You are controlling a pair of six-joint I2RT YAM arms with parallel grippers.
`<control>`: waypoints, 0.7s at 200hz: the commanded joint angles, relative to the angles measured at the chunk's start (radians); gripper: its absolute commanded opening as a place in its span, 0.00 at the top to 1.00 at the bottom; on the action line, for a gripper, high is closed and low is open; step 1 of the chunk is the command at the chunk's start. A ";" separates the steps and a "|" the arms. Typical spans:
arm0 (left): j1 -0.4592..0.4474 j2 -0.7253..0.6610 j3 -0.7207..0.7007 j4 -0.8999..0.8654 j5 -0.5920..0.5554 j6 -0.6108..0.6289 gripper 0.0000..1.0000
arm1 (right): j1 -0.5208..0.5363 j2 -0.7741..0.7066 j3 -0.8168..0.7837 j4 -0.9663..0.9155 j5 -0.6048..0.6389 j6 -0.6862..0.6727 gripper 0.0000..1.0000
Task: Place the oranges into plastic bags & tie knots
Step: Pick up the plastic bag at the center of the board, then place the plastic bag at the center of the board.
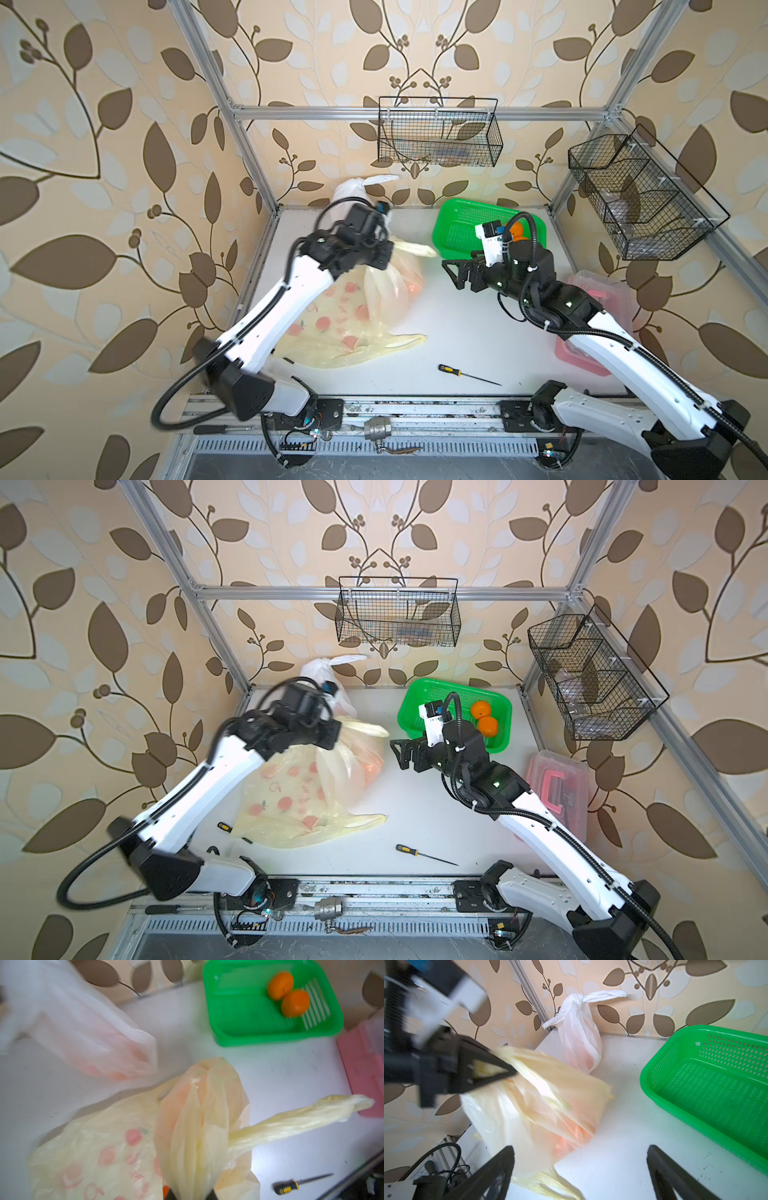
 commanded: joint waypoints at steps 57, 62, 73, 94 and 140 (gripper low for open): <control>0.442 0.070 0.116 0.076 -0.158 0.096 1.00 | 0.161 0.258 0.216 0.091 0.093 -0.053 0.00; 0.460 0.098 0.130 0.102 -0.150 0.098 1.00 | 0.163 0.263 0.218 0.091 0.089 -0.053 0.00; 0.493 0.184 0.172 0.156 -0.146 0.109 1.00 | 0.168 0.269 0.213 0.090 0.085 -0.043 0.00; 0.538 0.360 0.320 0.198 -0.161 0.157 1.00 | 0.171 0.260 0.191 0.084 0.076 -0.021 0.00; 0.577 0.733 0.739 0.161 -0.211 0.300 1.00 | 0.175 0.226 0.111 0.085 0.071 0.023 0.01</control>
